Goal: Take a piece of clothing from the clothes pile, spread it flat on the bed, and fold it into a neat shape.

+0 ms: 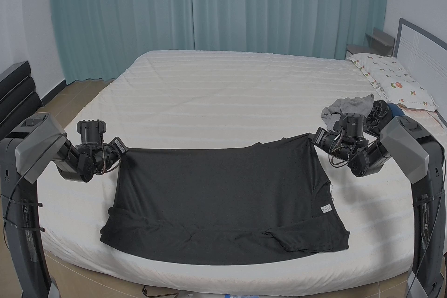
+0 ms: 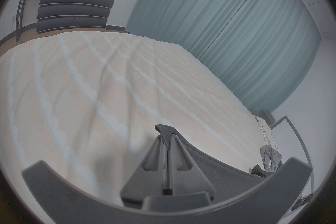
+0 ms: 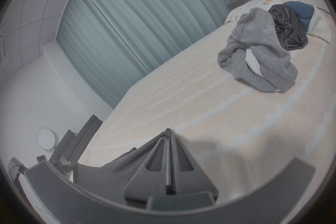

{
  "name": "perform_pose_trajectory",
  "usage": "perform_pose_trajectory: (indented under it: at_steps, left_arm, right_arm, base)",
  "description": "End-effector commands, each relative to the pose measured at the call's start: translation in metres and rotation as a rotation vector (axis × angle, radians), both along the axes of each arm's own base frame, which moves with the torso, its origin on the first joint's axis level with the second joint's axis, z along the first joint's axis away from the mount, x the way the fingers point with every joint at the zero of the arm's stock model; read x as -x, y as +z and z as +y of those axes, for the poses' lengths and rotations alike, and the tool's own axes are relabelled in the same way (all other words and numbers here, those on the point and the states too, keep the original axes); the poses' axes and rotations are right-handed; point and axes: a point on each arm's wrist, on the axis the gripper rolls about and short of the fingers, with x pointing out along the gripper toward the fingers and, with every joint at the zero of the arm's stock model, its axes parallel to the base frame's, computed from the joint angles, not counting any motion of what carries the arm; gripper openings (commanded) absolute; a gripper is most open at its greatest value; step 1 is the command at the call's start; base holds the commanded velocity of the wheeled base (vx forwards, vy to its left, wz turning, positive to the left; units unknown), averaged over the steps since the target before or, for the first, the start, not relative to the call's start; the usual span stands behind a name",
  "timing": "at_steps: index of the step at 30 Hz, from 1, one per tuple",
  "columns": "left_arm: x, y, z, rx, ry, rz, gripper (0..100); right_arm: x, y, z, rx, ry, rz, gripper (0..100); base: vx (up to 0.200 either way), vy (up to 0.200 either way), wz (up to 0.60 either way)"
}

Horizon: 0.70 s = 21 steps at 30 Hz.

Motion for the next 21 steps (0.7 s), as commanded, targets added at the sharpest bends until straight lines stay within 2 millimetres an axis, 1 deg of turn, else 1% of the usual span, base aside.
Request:
perform_pose_trajectory:
  at_steps: [1,6,14,21]
  left_arm:
    - [0.0,0.002,0.002,0.0,0.005,-0.005,0]
    - [0.0,0.0,0.003,0.0,0.007,-0.002,0]
    - [0.002,-0.001,0.003,-0.004,0.004,0.004,0]
    - [0.007,-0.002,0.002,-0.006,0.003,0.018,0]
  right_arm:
    - [0.001,0.005,-0.003,0.0,-0.017,-0.027,0]
    - [0.003,0.005,-0.004,0.0,-0.022,-0.027,0]
    - [0.01,-0.004,-0.005,0.01,-0.02,0.005,0]
    - [0.019,0.003,-0.009,0.007,-0.016,0.016,0]
  base:
    - [0.0,0.0,0.0]
    - [0.0,0.0,0.0]
    - [0.0,0.0,0.0]
    - [0.0,0.0,0.0]
